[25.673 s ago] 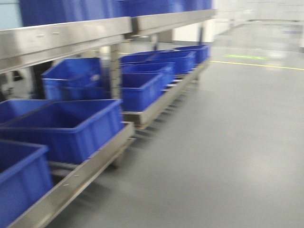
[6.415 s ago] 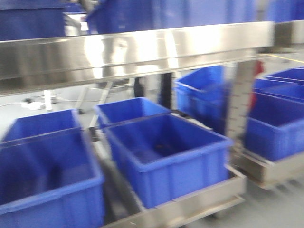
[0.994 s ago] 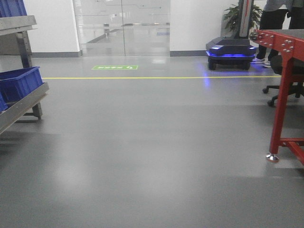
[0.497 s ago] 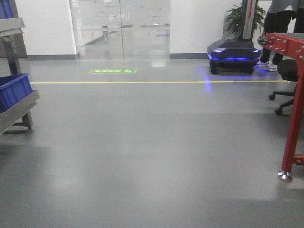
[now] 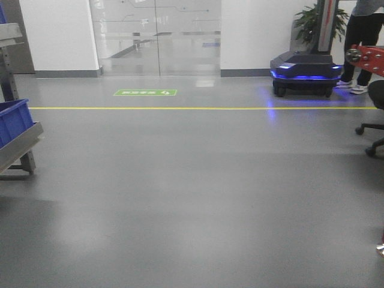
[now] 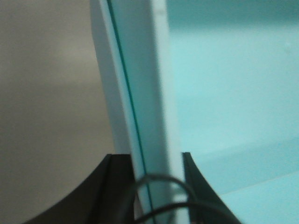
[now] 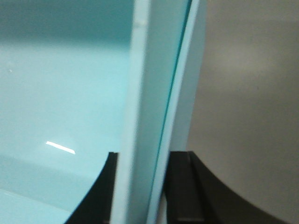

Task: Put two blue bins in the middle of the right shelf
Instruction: 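Turn the base toward the rack with the red bag bin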

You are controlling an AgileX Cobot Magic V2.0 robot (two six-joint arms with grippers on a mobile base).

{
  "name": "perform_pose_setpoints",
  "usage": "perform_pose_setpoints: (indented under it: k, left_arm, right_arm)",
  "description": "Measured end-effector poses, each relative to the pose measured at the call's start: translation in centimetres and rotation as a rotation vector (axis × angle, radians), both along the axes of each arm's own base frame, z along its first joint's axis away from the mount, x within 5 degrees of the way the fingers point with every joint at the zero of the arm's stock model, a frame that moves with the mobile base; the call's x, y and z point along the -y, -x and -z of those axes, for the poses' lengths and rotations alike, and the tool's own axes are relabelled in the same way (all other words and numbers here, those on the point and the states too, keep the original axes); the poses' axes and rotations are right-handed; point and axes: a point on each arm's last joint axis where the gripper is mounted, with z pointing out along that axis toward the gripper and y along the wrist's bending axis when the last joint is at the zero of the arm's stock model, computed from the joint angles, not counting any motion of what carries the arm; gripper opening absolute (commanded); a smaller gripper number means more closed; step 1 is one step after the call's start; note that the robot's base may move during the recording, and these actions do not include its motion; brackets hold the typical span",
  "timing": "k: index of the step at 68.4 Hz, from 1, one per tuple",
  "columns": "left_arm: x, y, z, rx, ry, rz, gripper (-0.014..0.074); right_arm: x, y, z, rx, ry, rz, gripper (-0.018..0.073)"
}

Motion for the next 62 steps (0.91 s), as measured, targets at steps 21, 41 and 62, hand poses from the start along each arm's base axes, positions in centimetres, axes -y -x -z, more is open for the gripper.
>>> perform_pose_setpoints:
  k: [21,41,62]
  left_arm:
    - [0.1,-0.4,-0.7,0.081,0.033,-0.008,-0.0111]
    - [0.2,-1.0,-1.8,0.217,0.065,-0.017,-0.0111]
    - [0.2,-1.2,-2.4,0.288,0.081,-0.026,-0.0111]
  right_arm:
    - [0.0,-0.2,-0.2,0.027,-0.006,0.008,-0.0153]
    - [0.0,-0.3,-0.5,0.062,-0.02,0.016,-0.0153]
    - [0.0,-0.4,-0.6,0.065,-0.03,0.022,-0.0153]
